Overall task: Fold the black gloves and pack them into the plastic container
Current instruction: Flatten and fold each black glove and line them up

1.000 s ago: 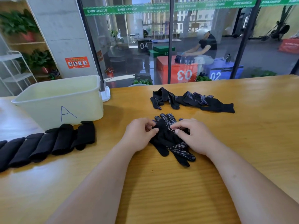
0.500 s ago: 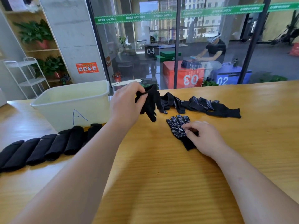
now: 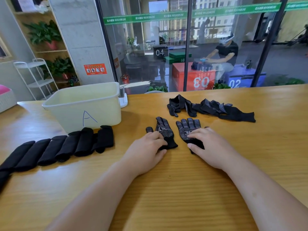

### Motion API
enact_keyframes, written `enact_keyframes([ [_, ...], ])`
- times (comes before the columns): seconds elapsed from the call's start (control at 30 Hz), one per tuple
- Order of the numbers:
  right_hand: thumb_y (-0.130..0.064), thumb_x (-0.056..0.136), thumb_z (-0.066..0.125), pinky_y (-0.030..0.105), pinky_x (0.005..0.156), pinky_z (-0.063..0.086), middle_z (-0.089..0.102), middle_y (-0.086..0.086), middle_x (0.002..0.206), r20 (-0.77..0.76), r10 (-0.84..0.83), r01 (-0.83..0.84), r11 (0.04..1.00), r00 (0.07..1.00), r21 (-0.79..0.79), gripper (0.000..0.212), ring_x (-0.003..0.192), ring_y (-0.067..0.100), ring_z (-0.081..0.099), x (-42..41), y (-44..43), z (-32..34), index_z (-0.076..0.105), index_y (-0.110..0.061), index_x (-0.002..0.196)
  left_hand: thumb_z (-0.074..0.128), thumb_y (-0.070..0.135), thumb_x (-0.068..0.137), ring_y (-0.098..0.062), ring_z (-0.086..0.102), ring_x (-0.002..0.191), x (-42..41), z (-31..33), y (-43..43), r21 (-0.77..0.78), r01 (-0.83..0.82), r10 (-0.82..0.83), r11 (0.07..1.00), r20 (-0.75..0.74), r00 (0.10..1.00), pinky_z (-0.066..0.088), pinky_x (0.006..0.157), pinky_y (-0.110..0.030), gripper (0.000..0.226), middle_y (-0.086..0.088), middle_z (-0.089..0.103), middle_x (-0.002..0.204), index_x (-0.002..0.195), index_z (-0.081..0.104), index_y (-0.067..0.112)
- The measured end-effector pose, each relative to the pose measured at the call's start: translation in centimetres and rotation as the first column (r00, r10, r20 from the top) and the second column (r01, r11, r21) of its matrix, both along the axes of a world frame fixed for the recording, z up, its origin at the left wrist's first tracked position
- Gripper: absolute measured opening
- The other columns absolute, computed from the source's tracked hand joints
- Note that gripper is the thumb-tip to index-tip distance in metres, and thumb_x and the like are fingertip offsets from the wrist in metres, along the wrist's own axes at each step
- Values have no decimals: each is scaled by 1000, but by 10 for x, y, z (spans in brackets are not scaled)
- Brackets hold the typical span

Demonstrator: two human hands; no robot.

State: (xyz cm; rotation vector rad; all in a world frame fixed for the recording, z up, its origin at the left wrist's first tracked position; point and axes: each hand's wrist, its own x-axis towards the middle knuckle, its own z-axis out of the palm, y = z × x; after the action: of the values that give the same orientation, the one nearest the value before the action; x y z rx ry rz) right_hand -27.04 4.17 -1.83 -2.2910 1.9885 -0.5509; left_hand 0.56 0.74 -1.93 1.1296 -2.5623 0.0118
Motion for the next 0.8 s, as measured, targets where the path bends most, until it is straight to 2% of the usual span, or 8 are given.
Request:
enact_keyframes([
  [0.13,-66,99,55,36,120,37,41,-24,159,17,94,-94,995,995,43,60,149,4,30,14,8,0,49,-41,153,60,44,104,-7,53,120,2,1,0,-5,20,-20,1000,-38,999,58,86,-40,25,17,57,129,125,69,32],
  [0.2,-68,95,61,37,119,40,39,-27,158,70,125,-129,990,990,48,59,148,1,32,17,10,1,54,-43,147,61,43,104,-8,54,119,3,0,-1,-8,14,-14,1000,-63,998,57,87,-38,23,17,60,126,122,69,32],
  [0.3,-66,90,68,35,104,50,48,-31,134,58,135,-133,991,989,-25,39,131,-1,42,13,10,2,66,-44,122,61,38,105,-9,56,117,6,0,-3,-22,-14,12,1000,-102,995,56,87,-37,18,15,64,121,119,70,30],
  [0.43,-69,94,57,34,90,53,60,-28,107,44,106,-104,993,993,-54,30,109,-1,51,8,8,5,71,-45,105,59,37,107,-11,64,106,16,9,-4,6,-133,130,991,-258,957,55,87,-34,17,15,71,112,119,70,31],
  [0.57,-67,100,47,34,84,55,66,-26,98,126,98,-81,988,987,-129,38,98,-2,60,7,11,7,74,-41,105,58,39,109,1,65,96,20,42,-1,159,-169,227,973,-501,835,53,84,-21,16,21,70,102,119,70,36],
  [0.63,-64,103,47,35,82,55,68,-24,97,173,110,-83,984,979,-157,38,97,-1,61,10,12,8,75,-40,105,57,38,109,-3,67,95,22,66,-5,249,-117,247,961,-593,766,54,85,-25,17,17,73,99,117,72,34],
  [0.73,-61,104,44,34,86,54,69,-25,99,205,125,-86,978,971,-188,39,100,0,61,13,11,9,76,-38,107,57,33,111,-17,72,90,25,101,-15,286,-7,189,958,-615,765,60,84,-35,20,6,76,92,109,76,27],
  [0.8,-62,104,42,34,88,53,69,-25,101,212,123,-83,979,970,-186,42,101,-1,60,14,12,10,76,-37,110,58,30,111,-11,72,87,25,117,-24,272,-10,180,962,-609,772,57,81,-30,19,7,77,91,108,76,24],
])
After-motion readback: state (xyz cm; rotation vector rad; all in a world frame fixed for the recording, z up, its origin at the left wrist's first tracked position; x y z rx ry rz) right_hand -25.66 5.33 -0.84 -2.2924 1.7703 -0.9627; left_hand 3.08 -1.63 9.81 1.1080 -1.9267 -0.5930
